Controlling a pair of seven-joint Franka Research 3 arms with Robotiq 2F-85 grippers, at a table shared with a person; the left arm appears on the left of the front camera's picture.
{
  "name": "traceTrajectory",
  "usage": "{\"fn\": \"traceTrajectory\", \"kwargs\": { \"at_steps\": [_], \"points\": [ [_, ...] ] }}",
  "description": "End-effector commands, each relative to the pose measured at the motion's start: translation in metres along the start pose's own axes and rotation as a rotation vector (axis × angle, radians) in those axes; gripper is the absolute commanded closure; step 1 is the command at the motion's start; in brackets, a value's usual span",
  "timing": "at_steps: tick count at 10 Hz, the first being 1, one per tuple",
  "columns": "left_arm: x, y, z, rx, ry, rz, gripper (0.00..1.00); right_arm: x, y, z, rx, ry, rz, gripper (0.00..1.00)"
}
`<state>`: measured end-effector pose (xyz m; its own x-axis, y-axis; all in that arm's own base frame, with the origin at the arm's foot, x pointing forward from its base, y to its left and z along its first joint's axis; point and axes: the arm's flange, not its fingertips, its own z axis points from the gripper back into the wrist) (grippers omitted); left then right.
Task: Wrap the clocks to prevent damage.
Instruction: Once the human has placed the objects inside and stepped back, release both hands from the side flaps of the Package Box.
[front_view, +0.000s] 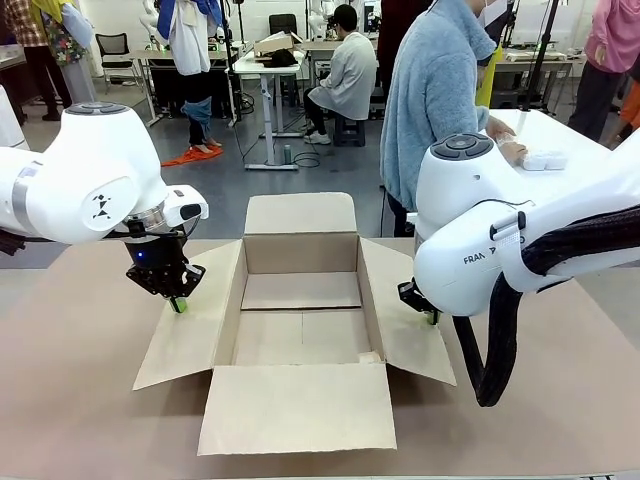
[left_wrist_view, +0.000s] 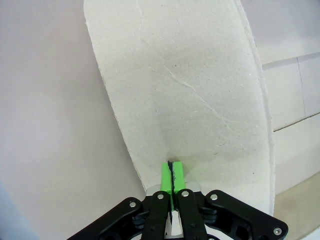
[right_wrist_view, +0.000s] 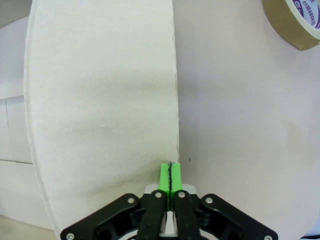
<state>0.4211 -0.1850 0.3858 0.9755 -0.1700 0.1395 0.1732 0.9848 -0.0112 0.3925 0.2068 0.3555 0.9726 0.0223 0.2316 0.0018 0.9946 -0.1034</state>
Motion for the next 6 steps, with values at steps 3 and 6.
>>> {"fn": "traceTrajectory", "kwargs": {
  "at_steps": [3, 6],
  "points": [
    [0.0002, 0.0017, -0.0005, 0.009, -0.002, -0.005, 0.99, -0.0011, 0.0014, -0.0028, -0.005, 0.008, 0.003, 0.99],
    [0.0002, 0.0017, -0.0005, 0.009, -0.002, -0.005, 0.99, -0.0011, 0.0014, -0.0028, -0.005, 0.008, 0.003, 0.99]
  ]
}}
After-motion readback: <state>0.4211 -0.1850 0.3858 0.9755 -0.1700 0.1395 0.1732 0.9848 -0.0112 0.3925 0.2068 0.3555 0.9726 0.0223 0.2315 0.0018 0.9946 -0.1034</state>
